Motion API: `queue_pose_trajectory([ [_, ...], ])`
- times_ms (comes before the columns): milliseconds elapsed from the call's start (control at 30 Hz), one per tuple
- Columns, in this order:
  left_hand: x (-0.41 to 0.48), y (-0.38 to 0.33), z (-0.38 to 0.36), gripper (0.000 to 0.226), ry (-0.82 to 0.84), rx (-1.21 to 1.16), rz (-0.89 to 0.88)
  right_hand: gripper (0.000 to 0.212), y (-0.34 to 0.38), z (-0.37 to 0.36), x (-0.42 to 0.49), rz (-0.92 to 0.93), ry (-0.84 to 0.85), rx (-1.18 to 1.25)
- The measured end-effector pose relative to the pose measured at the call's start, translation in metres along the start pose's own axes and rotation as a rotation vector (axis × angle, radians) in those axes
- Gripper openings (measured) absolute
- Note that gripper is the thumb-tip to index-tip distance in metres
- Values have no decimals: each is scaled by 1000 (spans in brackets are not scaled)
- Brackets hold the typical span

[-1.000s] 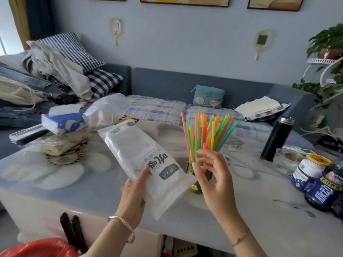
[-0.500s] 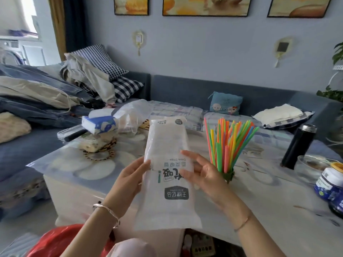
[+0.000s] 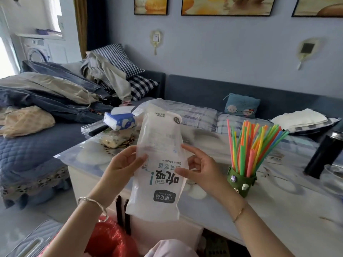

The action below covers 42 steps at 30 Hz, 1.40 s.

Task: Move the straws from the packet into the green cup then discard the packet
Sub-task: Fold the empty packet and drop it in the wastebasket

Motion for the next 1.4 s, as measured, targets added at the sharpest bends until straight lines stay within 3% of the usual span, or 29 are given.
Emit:
queue_pose_trajectory([
  [200,-1,-7,26,19,-53,28,-116,71,-2,-38,12,-29,129,-28],
  [300,-2,-7,38,30,-84,57,-124,83,1,-53,14,30,140,-185],
  [433,-4,-4,47,17,-92,86,-91,93,0,-74,13,55,235,-230],
  [567,-7,-3,57,50,-191,54,-86,78,-4,-81,19,24,184,79],
  [667,-11,-3,62,60,-199,22,-88,68,-7,-85,22,-19,151,229],
  [900,-15,0,82,52,-243,108,-87,52,-10,-100,24,-19,159,-56],
  [1033,-20,-3,89,40,-306,133,-161,41,-7,-114,22,-1,177,-85],
  [1200,-26,9,108,40,-397,50,-152,37,-12,-132,25,43,254,-134],
  [1333,-28,13,120,35,-400,331,-208,44,-25,-137,28,78,232,-95],
  [1400,-28,22,129,37,-395,535,-147,44,-27,-135,28,49,212,8],
])
Point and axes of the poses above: each hand's wrist, its own x-axis towards the middle knuckle, its own z-axis out of the back of the hand, y = z × x, the point moved 6 cm from there along x, towards the middle knuckle, and after that the axes turned 1 degree about -x, right-handed, at the moved point
